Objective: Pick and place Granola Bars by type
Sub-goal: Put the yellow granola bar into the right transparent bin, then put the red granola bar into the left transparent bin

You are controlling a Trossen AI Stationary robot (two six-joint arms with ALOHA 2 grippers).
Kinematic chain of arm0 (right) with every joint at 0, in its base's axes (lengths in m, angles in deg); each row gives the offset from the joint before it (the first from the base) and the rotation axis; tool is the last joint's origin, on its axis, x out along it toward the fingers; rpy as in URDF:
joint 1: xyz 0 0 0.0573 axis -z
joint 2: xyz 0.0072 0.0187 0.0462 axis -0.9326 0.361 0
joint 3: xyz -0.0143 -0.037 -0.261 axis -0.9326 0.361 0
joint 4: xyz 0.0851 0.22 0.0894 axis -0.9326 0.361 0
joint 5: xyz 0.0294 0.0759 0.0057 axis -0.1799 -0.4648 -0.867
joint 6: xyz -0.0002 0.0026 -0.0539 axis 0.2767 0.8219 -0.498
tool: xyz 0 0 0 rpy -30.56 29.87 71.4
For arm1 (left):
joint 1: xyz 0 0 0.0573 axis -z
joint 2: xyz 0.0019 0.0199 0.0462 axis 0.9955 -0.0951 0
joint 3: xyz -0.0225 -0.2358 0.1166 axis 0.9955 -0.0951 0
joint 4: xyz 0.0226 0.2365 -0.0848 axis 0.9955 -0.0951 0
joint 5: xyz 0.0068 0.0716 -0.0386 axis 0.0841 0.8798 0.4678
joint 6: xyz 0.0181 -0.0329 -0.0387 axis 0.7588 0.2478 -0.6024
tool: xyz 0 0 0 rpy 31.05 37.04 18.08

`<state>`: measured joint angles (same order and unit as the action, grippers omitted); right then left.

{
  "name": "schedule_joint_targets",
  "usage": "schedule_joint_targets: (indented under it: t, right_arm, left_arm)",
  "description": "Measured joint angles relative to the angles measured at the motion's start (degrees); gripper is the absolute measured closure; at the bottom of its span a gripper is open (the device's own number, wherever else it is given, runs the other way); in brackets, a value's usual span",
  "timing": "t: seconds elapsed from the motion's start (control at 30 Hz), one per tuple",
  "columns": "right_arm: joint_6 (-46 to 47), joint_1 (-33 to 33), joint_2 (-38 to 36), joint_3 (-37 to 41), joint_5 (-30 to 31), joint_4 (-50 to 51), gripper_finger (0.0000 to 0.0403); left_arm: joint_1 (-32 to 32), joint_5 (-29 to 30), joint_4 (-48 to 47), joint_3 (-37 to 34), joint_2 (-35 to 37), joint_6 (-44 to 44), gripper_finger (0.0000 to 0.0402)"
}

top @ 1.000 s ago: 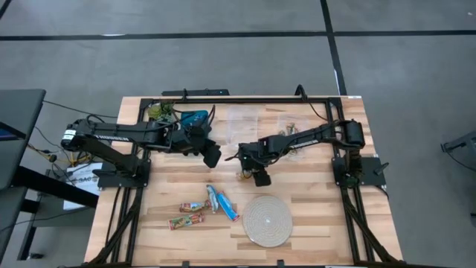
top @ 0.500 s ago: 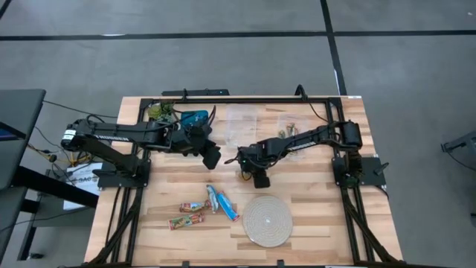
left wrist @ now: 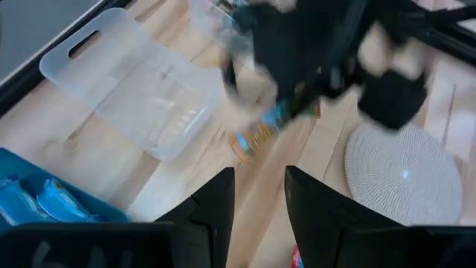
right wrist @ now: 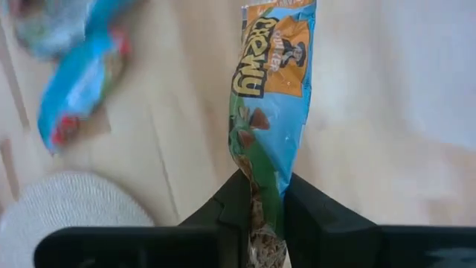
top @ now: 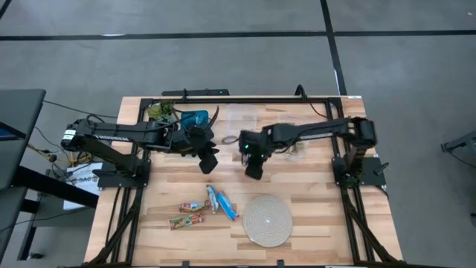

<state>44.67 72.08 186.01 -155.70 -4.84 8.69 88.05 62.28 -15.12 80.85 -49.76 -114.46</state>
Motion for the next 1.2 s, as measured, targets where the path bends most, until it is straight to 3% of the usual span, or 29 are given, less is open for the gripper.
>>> schedule_joint_targets:
  t: [0.2, 0.4, 0.57, 0.83, 1.2]
  right_arm:
    - [8.48, 2.99, -11.88, -0.02, 15.20, 11.84, 0.0357]
    - [20.86, 10.82, -17.20, 0.33, 22.93, 27.95, 0.0354]
    - [25.86, 15.95, -18.52, 4.02, 20.53, 28.46, 0.0352]
    - [26.13, 17.53, -18.05, 8.66, 20.47, 26.95, 0.0339]
    - [23.68, 15.43, -18.05, 8.90, 20.47, 25.04, 0.0232]
  left_arm:
    - [0.00, -0.17, -0.03, -0.02, 0.36, 4.06, 0.0291]
    - [0.00, -0.62, 1.22, -0.02, 0.36, 6.81, 0.0291]
    - [0.00, -1.03, 1.28, -0.02, 0.36, 8.12, 0.0291]
    - [0.00, -1.46, 1.28, -0.02, 0.36, 8.17, 0.0291]
    - [0.00, -3.91, 1.05, -0.02, 0.36, 7.77, 0.0291]
